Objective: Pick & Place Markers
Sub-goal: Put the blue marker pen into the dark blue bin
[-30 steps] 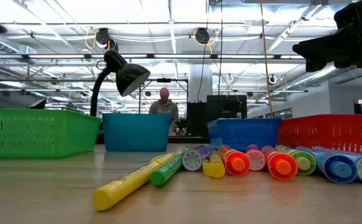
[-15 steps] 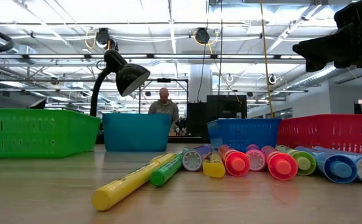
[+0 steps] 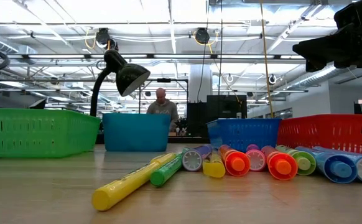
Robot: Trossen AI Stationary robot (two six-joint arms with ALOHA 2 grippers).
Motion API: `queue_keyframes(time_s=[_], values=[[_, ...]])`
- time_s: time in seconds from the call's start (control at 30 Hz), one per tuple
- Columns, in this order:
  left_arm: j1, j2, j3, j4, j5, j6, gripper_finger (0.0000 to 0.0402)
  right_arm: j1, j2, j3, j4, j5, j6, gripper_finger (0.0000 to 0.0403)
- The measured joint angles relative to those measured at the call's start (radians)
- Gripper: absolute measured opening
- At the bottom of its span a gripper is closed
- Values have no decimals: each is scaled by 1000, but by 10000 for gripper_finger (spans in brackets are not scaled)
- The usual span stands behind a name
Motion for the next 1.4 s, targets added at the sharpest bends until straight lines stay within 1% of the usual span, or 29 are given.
queue_keyframes(time_s=[0.1, 0.23, 0.37, 0.43, 0.67, 0.8, 0.87, 0.93, 1.0, 1.1, 1.17, 1.4], values=[[0, -2, -22, 47, -12, 0, 156, 0, 0, 0, 0, 0, 0, 71], [5, -1, -15, 52, -32, 0, 156, 0, 0, 0, 0, 0, 0, 71], [19, -13, -7, 54, -27, -1, 151, 0, 0, 0, 1, 0, 0, 71], [25, -26, -1, 56, -25, -2, 136, 0, 0, 0, 1, 0, 0, 71], [33, -52, 5, 151, -62, -28, 58, 0, 0, 0, 1, 0, 0, 71], [33, -55, 6, 201, -106, -28, 34, 0, 0, 0, 0, 0, 0, 71], [34, -56, 10, 255, -119, -27, 35, 0, 0, 0, 0, 0, 0, 71], [34, -56, 8, 294, -121, -10, 48, 0, 0, 0, 0, 0, 0, 71], [34, -54, 8, 372, -120, 26, 63, 0, 0, 0, 0, 0, 0, 71], [34, -54, 5, 416, -132, 43, 77, 0, 0, 0, 0, 0, 0, 71], [34, -53, 5, 447, -137, 39, 80, 0, 0, 0, 1, 0, 0, 71], [34, -51, -6, 461, -136, -17, 72, 0, 0, 0, 1, 0, 0, 71]])
